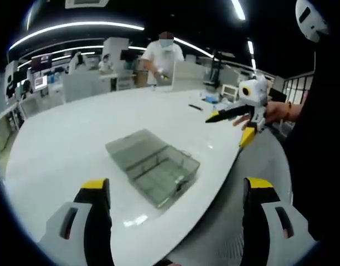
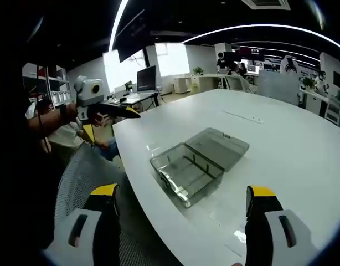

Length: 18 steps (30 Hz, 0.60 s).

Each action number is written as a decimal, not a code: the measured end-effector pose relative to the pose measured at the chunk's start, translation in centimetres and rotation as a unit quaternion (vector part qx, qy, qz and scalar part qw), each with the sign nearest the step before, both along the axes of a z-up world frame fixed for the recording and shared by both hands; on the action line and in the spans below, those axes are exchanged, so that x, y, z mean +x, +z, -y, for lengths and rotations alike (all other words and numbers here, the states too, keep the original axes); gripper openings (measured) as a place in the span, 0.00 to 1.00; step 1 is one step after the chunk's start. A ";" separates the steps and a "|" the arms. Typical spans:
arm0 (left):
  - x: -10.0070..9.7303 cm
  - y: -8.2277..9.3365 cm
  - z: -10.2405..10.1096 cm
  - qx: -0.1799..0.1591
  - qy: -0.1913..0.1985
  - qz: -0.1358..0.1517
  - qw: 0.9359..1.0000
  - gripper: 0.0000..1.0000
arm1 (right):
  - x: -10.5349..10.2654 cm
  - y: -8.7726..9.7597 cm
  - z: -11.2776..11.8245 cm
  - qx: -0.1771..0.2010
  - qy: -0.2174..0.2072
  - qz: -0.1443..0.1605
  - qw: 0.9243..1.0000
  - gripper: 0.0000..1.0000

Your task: Insert the divider into the dual guide fixture by aligning both edges with the guide slots and pushing it downward to the bottom, including one-sided entry, uneven engagement, binding, and posture correction.

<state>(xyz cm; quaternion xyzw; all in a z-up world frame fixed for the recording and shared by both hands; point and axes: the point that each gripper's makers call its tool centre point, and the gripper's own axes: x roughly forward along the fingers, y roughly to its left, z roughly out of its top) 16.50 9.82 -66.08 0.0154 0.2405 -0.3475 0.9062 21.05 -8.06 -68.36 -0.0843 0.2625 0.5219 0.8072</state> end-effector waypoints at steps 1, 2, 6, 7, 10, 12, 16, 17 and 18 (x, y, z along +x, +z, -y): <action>0.0 -0.1 0.0 0.001 0.000 0.000 1.000 0.99 | 0.0 0.0 0.0 -0.001 0.000 0.001 1.000 0.93; 0.0 -0.1 0.0 0.001 -0.001 0.000 1.000 0.99 | 0.0 0.0 0.0 -0.001 0.000 0.001 1.000 0.93; 0.0 -0.1 -0.1 0.005 -0.002 0.000 1.000 0.99 | -0.1 -0.2 0.1 -0.006 0.004 -0.001 1.000 0.93; 0.0 -0.1 0.0 0.005 -0.002 0.000 1.000 0.99 | -0.1 -0.2 0.0 -0.005 0.005 0.000 1.000 0.93; 0.0 0.1 0.3 0.002 -0.003 0.001 1.000 0.99 | -0.2 -0.1 -0.1 -0.002 0.004 -0.001 1.000 0.93; 0.0 0.0 0.3 0.004 -0.004 -0.001 1.000 0.99 | -0.2 -0.1 -0.1 -0.002 0.003 0.000 1.000 0.93; 0.0 0.0 0.4 0.005 -0.005 0.000 1.000 0.99 | -0.2 -0.1 0.0 -0.004 0.005 -0.001 1.000 0.93; 0.0 0.1 0.3 0.006 -0.004 0.000 1.000 0.99 | -0.3 -0.2 0.0 -0.005 0.006 -0.002 1.000 0.93; 0.0 0.0 0.3 0.006 -0.004 0.000 1.000 0.99 | -0.3 -0.3 0.1 -0.007 0.006 -0.003 1.000 0.93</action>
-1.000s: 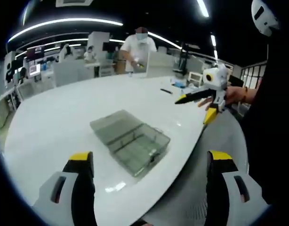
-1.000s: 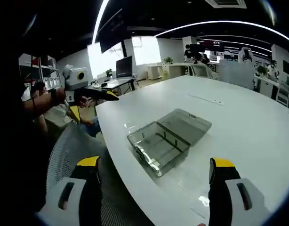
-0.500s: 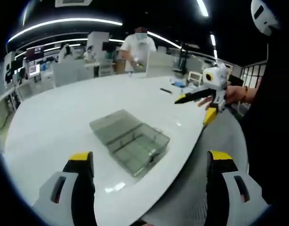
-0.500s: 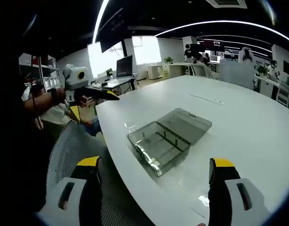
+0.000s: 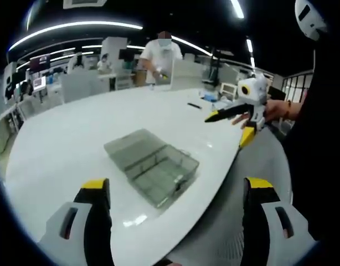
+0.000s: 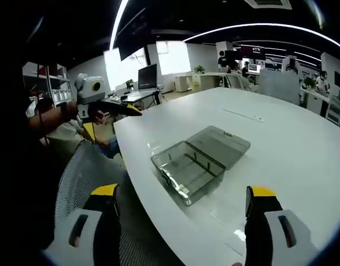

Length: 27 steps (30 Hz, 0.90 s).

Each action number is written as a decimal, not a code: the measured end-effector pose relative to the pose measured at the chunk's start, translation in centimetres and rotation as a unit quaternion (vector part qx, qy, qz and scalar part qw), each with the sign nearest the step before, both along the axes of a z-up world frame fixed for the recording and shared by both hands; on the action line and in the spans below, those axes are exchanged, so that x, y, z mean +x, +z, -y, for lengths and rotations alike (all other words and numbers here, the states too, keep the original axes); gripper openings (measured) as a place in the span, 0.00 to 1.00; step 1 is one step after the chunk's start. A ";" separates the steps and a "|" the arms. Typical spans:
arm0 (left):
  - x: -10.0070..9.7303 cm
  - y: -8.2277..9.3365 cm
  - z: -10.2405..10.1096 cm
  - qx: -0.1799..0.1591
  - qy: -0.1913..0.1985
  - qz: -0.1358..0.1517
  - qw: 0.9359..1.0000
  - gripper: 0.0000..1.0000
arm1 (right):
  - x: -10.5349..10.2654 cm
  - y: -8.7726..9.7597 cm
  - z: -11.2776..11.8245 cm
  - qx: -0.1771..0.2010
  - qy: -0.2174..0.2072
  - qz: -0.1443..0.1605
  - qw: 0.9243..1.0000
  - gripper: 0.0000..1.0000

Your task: Insert the divider into the dual guide fixture by aligning both edges with the guide slots and pushing it downward to the bottom, including one-sided entry, uneven engagement, binding, and posture correction.

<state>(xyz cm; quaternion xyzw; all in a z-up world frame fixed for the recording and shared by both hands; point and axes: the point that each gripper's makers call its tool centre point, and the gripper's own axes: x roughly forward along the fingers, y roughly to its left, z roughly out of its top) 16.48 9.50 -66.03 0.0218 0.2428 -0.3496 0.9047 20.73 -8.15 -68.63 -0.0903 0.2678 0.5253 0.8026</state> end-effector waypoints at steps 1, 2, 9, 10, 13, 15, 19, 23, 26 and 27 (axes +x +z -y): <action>0.0 0.0 0.0 0.000 0.000 0.000 1.000 0.99 | 0.0 0.0 0.0 -0.001 0.000 0.001 1.000 0.93; 0.0 0.0 0.0 0.000 0.000 0.001 1.000 0.99 | 0.0 -0.1 0.0 -0.001 0.000 0.000 1.000 0.93; -0.2 -0.2 0.1 0.002 -0.004 -0.003 1.000 0.99 | 0.0 0.0 0.0 -0.001 0.001 -0.001 1.000 0.93; -0.2 -0.2 0.0 0.003 -0.005 -0.003 1.000 0.99 | -0.1 -0.1 0.0 -0.002 0.003 -0.001 1.000 0.92; -0.1 -0.1 0.0 0.003 -0.004 -0.001 1.000 0.99 | -0.2 -0.2 0.0 -0.007 0.006 0.000 1.000 0.92; -0.1 -0.1 0.0 0.003 -0.004 -0.001 1.000 0.99 | -0.3 -0.3 0.0 -0.007 0.007 -0.001 1.000 0.92; 0.0 0.0 0.2 0.003 -0.006 0.001 1.000 0.99 | -0.2 -0.3 0.2 -0.009 0.005 -0.002 1.000 0.92; 0.1 -0.1 0.5 0.005 -0.012 0.000 1.000 0.99 | -0.2 -0.3 0.3 -0.008 0.006 -0.003 1.000 0.92; 0.3 0.0 0.8 0.003 -0.015 0.003 1.000 0.99 | -0.2 -0.3 0.4 -0.010 0.003 -0.003 1.000 0.91; 0.2 0.1 1.0 0.001 -0.018 0.003 1.000 0.98 | -0.2 -0.3 0.5 -0.010 0.003 -0.003 1.000 0.91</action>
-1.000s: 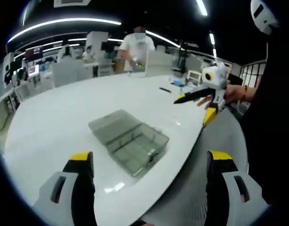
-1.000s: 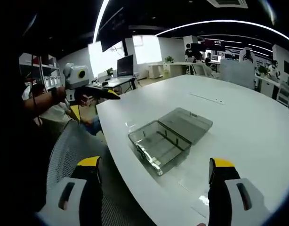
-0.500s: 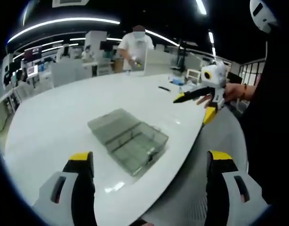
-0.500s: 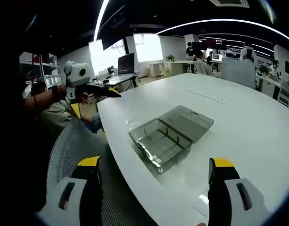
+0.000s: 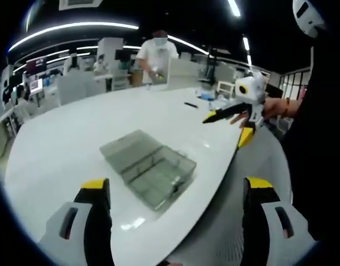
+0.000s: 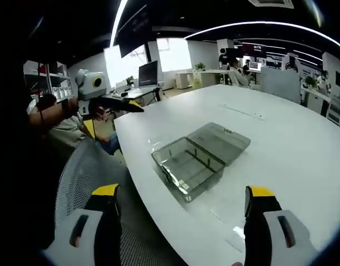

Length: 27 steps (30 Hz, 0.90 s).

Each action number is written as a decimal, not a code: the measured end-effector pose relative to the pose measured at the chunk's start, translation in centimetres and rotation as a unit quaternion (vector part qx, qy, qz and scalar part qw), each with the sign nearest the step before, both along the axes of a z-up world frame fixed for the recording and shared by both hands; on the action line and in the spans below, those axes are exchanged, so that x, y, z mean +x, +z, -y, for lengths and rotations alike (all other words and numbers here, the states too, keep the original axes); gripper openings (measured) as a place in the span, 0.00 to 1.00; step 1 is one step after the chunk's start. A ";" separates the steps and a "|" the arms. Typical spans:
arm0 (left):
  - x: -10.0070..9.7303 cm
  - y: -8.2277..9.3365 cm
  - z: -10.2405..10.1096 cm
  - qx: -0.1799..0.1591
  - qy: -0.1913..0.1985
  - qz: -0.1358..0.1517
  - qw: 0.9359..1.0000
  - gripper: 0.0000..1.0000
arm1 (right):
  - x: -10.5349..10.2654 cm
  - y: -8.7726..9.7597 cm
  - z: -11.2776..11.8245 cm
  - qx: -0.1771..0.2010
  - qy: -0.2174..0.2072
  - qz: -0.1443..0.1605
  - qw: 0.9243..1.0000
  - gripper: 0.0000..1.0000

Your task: Insert the divider into the dual guide fixture by aligning both edges with the guide slots and pushing it downward to the bottom, including one-sided entry, uneven engagement, binding, and posture correction.

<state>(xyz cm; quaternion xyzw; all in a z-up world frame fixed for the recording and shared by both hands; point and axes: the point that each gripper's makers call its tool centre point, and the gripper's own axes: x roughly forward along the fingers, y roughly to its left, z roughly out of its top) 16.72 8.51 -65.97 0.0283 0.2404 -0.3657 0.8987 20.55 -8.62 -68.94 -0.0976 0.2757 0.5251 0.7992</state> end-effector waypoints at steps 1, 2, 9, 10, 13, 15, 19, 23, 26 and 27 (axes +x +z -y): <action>0.0 0.0 0.2 -0.001 -0.003 0.000 1.000 0.98 | 0.0 0.0 0.1 -0.001 -0.001 0.000 1.000 0.91; 0.0 0.0 0.3 -0.001 -0.004 0.001 1.000 0.99 | 0.0 0.0 0.1 -0.001 -0.002 0.000 1.000 0.91; 0.0 0.2 1.3 -0.003 -0.009 0.001 1.000 0.99 | 0.3 -0.1 0.5 -0.005 -0.014 0.002 1.000 0.90; 0.0 0.2 1.5 -0.005 -0.008 0.001 1.000 0.99 | 0.3 -0.1 0.6 -0.006 -0.015 0.002 1.000 0.90; -0.2 0.3 2.2 -0.006 -0.010 -0.002 1.000 0.99 | 0.3 -0.3 0.9 -0.009 -0.021 0.000 1.000 0.89; -0.2 0.3 2.7 -0.004 -0.014 -0.005 1.000 0.99 | 0.3 -0.4 1.2 -0.012 -0.026 -0.002 1.000 0.89; 0.0 0.4 3.2 -0.008 -0.018 -0.005 1.000 0.99 | 0.2 -0.6 1.7 -0.017 -0.030 -0.003 0.999 0.88; 0.4 0.2 3.5 -0.009 -0.024 -0.005 1.000 0.99 | 0.4 -0.9 2.0 -0.023 -0.038 -0.004 0.999 0.88; 0.8 -0.1 3.7 -0.012 -0.028 -0.004 1.000 0.99 | 0.5 -1.0 2.3 -0.027 -0.044 -0.005 0.999 0.87; 1.0 -0.2 3.9 -0.012 -0.031 -0.004 0.999 0.99 | 0.6 -1.2 2.4 -0.028 -0.045 -0.006 0.999 0.87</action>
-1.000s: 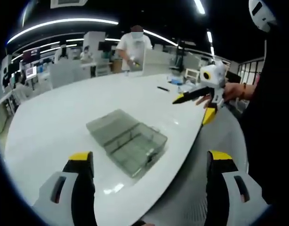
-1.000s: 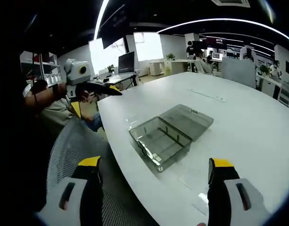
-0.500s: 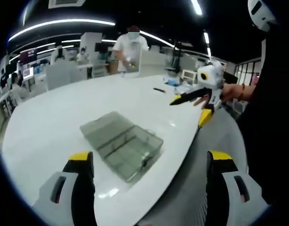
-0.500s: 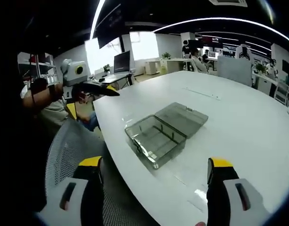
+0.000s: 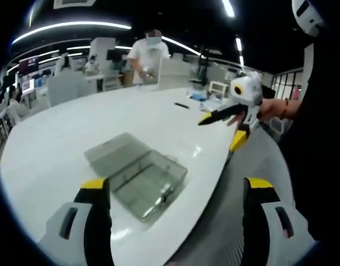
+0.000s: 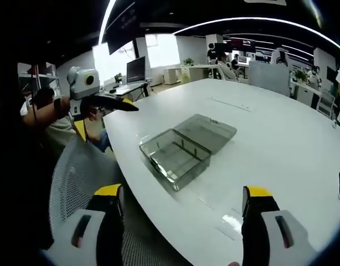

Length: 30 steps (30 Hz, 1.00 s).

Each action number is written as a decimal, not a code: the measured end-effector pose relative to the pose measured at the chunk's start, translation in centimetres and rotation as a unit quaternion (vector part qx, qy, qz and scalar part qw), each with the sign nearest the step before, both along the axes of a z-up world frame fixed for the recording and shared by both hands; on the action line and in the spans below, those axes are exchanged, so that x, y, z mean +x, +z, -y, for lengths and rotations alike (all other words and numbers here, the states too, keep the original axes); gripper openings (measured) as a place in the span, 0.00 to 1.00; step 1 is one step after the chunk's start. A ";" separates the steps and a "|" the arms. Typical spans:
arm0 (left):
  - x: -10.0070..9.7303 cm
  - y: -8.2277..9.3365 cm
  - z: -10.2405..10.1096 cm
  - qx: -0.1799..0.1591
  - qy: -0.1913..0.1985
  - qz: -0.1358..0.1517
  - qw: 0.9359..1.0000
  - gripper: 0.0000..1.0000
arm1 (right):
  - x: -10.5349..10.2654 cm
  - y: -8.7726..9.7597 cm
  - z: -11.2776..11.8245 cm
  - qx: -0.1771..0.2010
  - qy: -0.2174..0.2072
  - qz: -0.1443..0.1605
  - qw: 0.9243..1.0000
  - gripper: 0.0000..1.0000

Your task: Insert the divider into the dual guide fixture by aligning both edges with the guide slots and pushing it downward to the bottom, including one-sided entry, uneven engagement, binding, and posture correction.

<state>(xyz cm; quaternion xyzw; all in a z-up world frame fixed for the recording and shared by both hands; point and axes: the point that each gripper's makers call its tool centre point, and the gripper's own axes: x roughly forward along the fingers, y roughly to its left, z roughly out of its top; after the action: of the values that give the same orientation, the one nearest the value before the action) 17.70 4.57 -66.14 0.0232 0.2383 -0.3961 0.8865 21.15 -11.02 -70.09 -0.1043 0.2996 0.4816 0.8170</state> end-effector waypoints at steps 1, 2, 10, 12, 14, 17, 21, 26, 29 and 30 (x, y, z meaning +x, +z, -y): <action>0.1 0.0 0.1 0.000 -0.002 0.000 1.000 0.99 | 0.0 -0.1 0.0 -0.001 0.000 0.000 1.000 0.87; 0.2 0.0 0.3 0.000 -0.004 0.001 1.000 0.99 | 0.1 -0.3 0.2 -0.007 -0.001 -0.004 1.000 0.86; 1.0 -0.3 1.0 -0.003 -0.012 0.003 1.000 0.99 | 0.6 -0.8 0.8 -0.022 -0.010 -0.006 1.000 0.84; 1.2 -0.3 1.1 -0.002 -0.018 0.008 1.000 0.99 | 0.7 -1.0 1.0 -0.025 -0.013 -0.012 1.000 0.84; 1.3 -0.3 1.3 -0.001 -0.026 0.008 1.000 0.99 | 0.7 -1.1 1.1 -0.029 -0.014 -0.013 0.999 0.83; 1.5 -0.1 1.6 -0.001 -0.030 0.013 0.999 0.99 | 0.8 -1.2 1.2 -0.032 -0.017 -0.013 0.999 0.83; 1.8 0.0 1.9 0.002 -0.034 0.014 0.999 0.99 | 0.9 -1.3 1.3 -0.036 -0.022 -0.015 0.999 0.82; 1.8 -0.3 2.4 0.003 -0.039 0.013 0.999 0.99 | 1.1 -1.6 1.5 -0.036 -0.037 -0.020 0.998 0.81; 1.7 -0.4 2.7 0.000 -0.041 0.011 0.999 0.99 | 1.2 -1.9 1.5 -0.037 -0.044 -0.025 0.998 0.80; 1.7 -0.5 2.8 -0.001 -0.043 0.011 0.999 0.99 | 1.2 -2.0 1.5 -0.039 -0.044 -0.026 0.998 0.79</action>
<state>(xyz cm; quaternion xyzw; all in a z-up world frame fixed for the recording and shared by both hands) 19.42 1.77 -66.59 0.0364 0.2271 -0.4335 0.8713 22.33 -12.54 -72.08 -0.1100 0.3435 0.4355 0.8248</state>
